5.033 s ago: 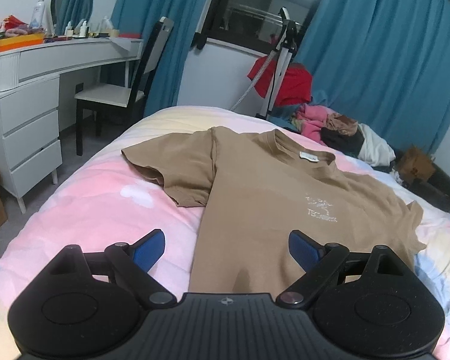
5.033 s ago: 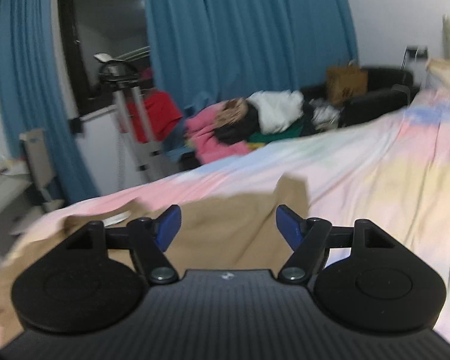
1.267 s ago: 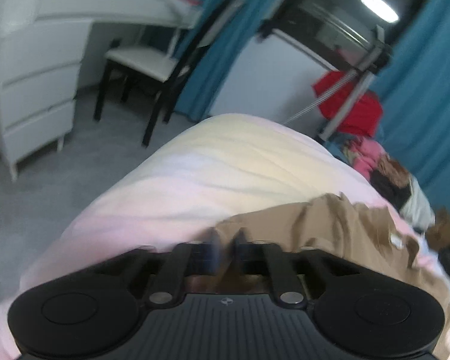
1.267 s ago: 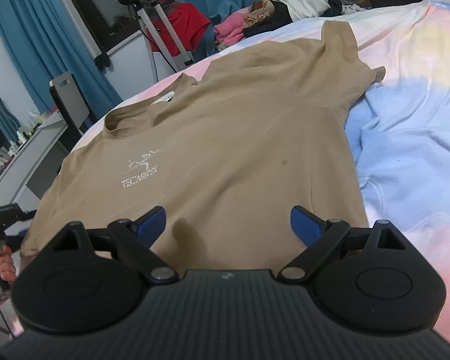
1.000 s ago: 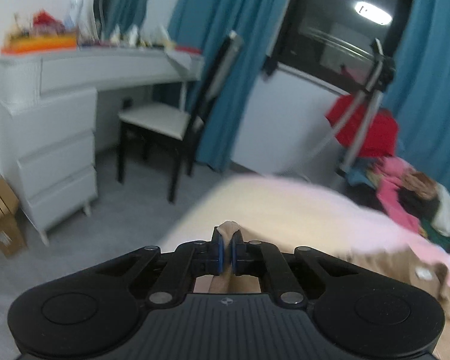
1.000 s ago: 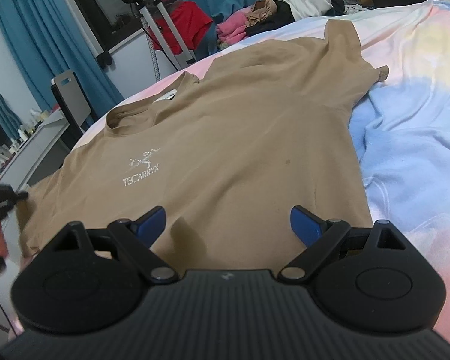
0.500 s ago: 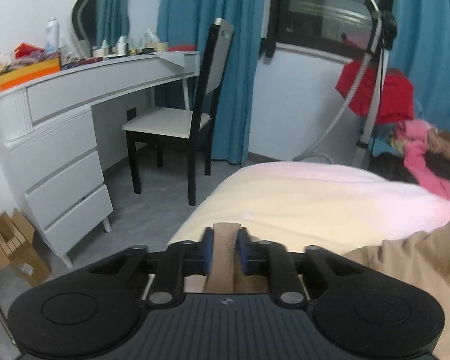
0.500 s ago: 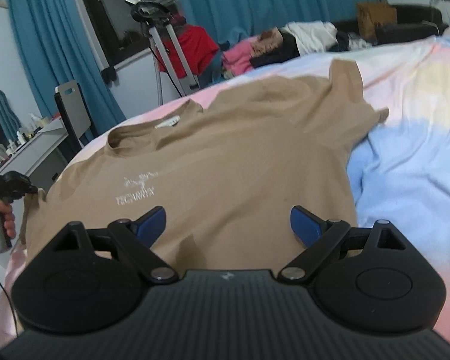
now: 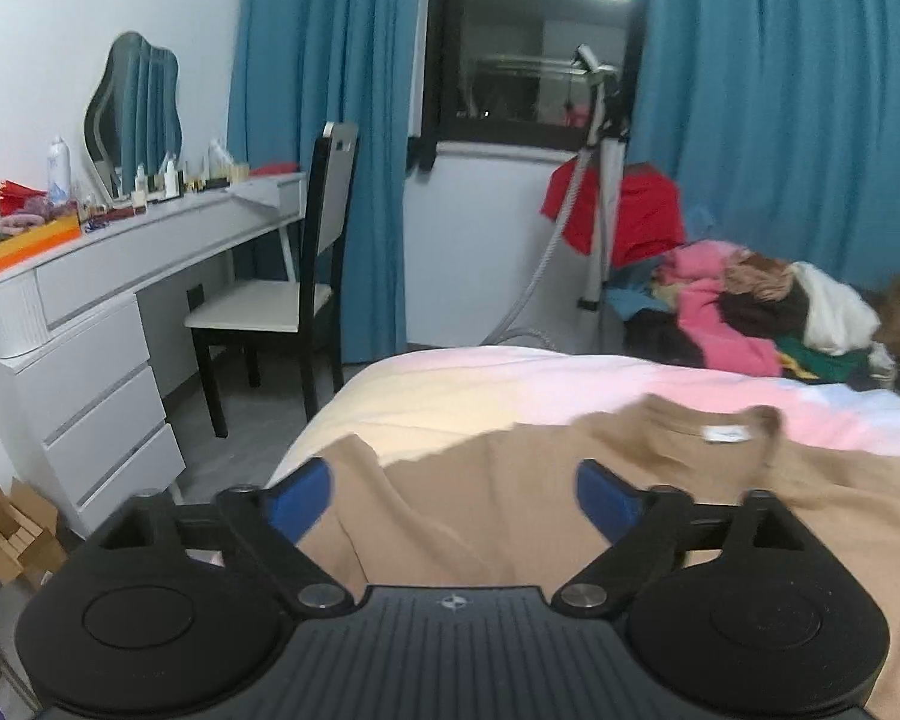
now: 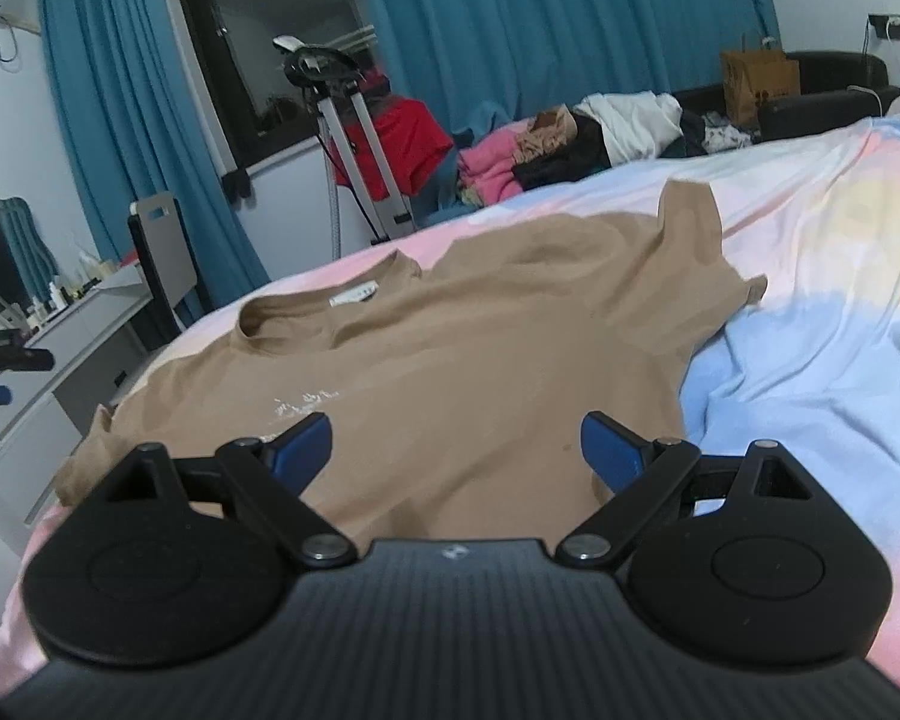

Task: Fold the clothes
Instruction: 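Move the right gripper to the opposite side edge of the shirt, then grasp the shirt's other side edge and sleeve with the right gripper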

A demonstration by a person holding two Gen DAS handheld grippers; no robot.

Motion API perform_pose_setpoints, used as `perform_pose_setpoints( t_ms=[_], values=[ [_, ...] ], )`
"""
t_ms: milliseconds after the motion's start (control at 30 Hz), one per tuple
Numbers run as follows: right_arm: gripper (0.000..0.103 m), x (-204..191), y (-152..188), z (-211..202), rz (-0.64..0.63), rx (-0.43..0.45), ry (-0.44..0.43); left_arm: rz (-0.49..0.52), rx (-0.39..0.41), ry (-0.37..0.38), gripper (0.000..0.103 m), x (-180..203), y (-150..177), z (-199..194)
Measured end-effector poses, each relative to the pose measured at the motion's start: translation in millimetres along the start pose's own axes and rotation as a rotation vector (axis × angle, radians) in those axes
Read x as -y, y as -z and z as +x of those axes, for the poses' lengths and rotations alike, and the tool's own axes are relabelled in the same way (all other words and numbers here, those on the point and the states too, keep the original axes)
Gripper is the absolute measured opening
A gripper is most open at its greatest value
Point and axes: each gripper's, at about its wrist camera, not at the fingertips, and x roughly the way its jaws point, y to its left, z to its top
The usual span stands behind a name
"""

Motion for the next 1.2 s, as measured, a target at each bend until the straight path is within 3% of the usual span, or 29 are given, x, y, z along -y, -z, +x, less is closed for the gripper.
perform_pose_setpoints(
  t_ms=[167, 267, 433, 800, 967, 1200],
  values=[
    [0.091, 1, -4, -20, -0.005, 0.039, -0.014, 0.028, 0.052, 0.057, 0.103, 32, 30, -85],
    [0.091, 1, -5, -32, -0.01, 0.059, -0.022, 0.045, 0.054, 0.096, 0.103, 44, 42, -119],
    [0.091, -2, -4, -48, -0.039, 0.069, -0.021, 0.066, 0.081, 0.094, 0.103, 54, 67, -155],
    [0.091, -1, -8, -59, -0.008, 0.067, -0.034, -0.006, 0.054, 0.143, 0.103, 44, 116, -168],
    [0.091, 10, -16, -57, 0.085, 0.062, -0.07, -0.001, 0.049, 0.151, 0.103, 43, 120, -165],
    [0.091, 61, -47, -8, 0.286, 0.044, -0.021, -0.013, -0.011, 0.152, 0.103, 43, 129, -150]
  ],
)
